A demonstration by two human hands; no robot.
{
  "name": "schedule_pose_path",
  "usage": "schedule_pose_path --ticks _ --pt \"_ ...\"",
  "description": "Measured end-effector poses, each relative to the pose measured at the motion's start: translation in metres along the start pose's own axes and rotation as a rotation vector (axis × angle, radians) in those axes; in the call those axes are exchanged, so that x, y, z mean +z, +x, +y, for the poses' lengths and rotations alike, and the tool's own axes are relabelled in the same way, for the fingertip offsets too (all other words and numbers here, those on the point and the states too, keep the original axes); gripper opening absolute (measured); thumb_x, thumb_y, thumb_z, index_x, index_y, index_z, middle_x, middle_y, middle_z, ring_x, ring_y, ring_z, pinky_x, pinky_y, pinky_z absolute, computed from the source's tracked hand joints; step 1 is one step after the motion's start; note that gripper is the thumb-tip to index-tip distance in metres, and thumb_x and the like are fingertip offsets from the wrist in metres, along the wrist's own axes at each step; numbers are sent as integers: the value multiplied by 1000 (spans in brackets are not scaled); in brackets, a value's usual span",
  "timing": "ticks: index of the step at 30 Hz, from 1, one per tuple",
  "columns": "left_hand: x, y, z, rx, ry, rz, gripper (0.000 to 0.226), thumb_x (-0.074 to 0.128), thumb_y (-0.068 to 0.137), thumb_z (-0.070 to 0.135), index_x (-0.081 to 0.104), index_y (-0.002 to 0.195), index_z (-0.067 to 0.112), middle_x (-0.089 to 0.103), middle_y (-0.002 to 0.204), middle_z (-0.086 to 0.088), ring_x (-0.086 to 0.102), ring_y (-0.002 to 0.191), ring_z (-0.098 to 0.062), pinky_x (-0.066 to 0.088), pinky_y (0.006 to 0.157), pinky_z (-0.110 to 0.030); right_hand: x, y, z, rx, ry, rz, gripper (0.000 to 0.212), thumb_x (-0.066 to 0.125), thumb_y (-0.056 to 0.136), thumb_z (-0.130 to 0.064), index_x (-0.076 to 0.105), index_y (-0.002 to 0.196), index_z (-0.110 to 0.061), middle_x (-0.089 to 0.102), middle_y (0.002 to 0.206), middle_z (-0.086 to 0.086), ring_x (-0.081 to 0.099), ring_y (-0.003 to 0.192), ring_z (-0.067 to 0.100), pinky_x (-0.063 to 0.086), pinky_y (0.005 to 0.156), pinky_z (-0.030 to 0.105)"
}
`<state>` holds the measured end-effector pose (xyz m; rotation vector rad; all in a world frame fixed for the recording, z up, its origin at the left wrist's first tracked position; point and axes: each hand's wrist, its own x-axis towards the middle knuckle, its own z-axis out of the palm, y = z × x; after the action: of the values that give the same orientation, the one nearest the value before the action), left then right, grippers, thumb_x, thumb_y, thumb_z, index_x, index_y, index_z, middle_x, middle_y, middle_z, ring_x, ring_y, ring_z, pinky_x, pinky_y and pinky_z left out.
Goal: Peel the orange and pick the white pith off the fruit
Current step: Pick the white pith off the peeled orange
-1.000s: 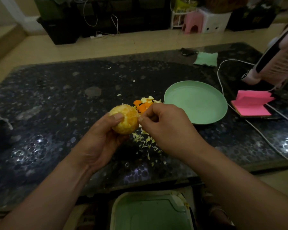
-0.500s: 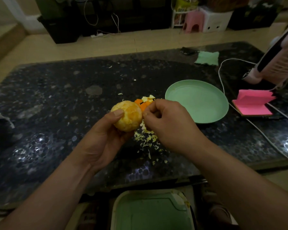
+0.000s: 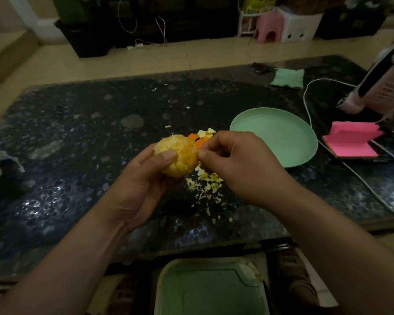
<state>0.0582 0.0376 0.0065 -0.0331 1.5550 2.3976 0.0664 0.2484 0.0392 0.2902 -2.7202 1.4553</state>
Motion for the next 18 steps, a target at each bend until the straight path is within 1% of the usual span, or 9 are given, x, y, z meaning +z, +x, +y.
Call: schedule_pose_path --ticks 2,4,7,10,12,13,14,16,18 --pt "-1 0 0 13 39 -4 58 77 82 28 65 136 10 72 128 -13 71 108 -22 60 80 -29 1 -1 0 -22 -54 6 12 71 100 -33 75 90 -27 74 78 -11 69 75 4 60 74 34" --pt "1 -1 -1 24 74 10 52 73 87 24 65 135 7 73 127 -13 71 109 -22 60 81 -28 3 -1 1 -45 -99 19 13 70 99 -31 74 88 -26 72 76 -11 67 72 4 58 70 32" --pt "6 -3 -2 36 61 13 50 70 86 23 65 133 5 75 122 -13 72 106 -21 60 81 -27 5 0 2 -68 -104 45 11 71 96 -26 72 84 -25 69 71 -10 63 68 6 51 62 28" --pt "8 -5 0 27 23 -4 53 77 81 27 70 129 7 75 122 -13 72 104 -21 60 81 -27 5 2 2 -69 -17 59 11 72 92 -22 70 81 -25 69 71 -8 63 65 7 55 61 33" --pt "9 -7 3 -10 -38 -29 48 81 77 32 78 120 11 75 123 -13 74 104 -20 61 79 -27 5 2 2 -63 75 59 11 72 91 -19 70 81 -24 69 71 -5 60 62 5 53 59 31" --pt "9 -8 4 -36 -65 -48 49 87 74 34 80 117 13 75 124 -13 74 105 -20 61 80 -27 4 3 3 -57 98 63 12 72 91 -19 70 81 -23 68 71 -5 58 60 4 50 57 28" --pt "7 -9 4 -53 -87 -70 55 94 68 38 81 117 15 74 126 -13 74 106 -21 62 81 -28 4 4 4 -48 103 68 12 72 92 -19 70 80 -23 68 70 -5 56 59 3 48 57 26" --pt "6 -10 6 -72 -132 -97 69 99 60 45 80 120 17 73 130 -14 74 107 -22 62 84 -31 4 6 5 -24 88 72 13 71 93 -21 69 80 -24 68 70 -6 56 58 3 46 57 23" --pt "4 -10 8 -74 -158 -101 72 100 58 45 80 122 18 72 132 -14 73 109 -24 63 89 -34 3 7 4 -2 68 76 15 67 97 -24 71 83 -24 71 73 -3 57 59 3 48 57 25"
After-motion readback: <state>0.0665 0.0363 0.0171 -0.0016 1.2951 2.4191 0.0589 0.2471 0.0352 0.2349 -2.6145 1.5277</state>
